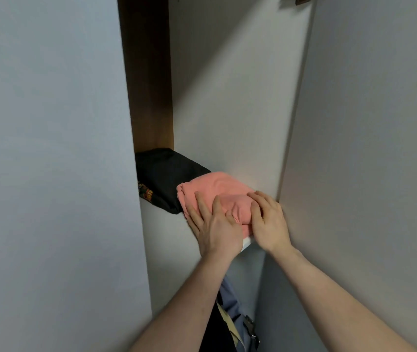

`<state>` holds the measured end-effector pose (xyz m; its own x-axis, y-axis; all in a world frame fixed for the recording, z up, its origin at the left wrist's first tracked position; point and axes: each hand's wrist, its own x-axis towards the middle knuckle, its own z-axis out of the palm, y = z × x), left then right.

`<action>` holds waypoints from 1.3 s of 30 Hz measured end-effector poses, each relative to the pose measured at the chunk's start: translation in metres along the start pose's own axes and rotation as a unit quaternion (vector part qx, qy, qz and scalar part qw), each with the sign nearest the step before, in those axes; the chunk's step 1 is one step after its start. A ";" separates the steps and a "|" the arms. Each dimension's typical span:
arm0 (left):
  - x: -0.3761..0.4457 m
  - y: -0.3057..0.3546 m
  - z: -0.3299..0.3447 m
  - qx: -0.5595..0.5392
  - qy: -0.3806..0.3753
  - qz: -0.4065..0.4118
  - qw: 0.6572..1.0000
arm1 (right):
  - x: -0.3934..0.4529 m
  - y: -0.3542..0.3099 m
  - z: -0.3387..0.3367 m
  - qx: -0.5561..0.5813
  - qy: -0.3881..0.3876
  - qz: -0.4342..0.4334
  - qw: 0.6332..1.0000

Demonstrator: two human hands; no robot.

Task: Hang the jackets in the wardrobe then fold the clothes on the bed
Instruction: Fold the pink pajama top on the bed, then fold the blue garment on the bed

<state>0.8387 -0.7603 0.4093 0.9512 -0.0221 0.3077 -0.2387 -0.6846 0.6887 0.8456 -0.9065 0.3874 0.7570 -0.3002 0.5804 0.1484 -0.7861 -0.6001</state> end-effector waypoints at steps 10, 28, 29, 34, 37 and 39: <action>-0.069 -0.003 -0.031 -0.143 -0.021 0.162 0.976 | -0.077 -0.029 -0.060 0.129 -0.016 0.092 0.987; -0.150 -0.016 -0.046 -0.244 -0.177 0.263 0.917 | -0.259 -0.094 -0.145 0.059 0.123 0.218 0.966; -0.156 -0.019 -0.044 -0.245 -0.187 0.273 0.911 | -0.273 -0.101 -0.145 0.054 0.137 0.232 0.962; -0.199 -0.023 -0.036 -0.240 -0.247 0.308 0.887 | -0.351 -0.138 -0.150 0.034 0.176 0.303 0.936; -0.242 -0.018 -0.043 -0.234 -0.299 0.354 0.855 | -0.404 -0.165 -0.163 0.004 0.202 0.335 0.920; -0.274 -0.014 -0.052 -0.243 -0.337 0.376 0.828 | -0.440 -0.185 -0.178 -0.022 0.227 0.353 0.907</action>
<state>0.5713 -0.7065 0.3498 0.3519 -0.8225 0.4468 -0.7081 0.0784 0.7018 0.3719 -0.7253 0.3406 0.3124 -0.9213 0.2315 -0.3050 -0.3281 -0.8940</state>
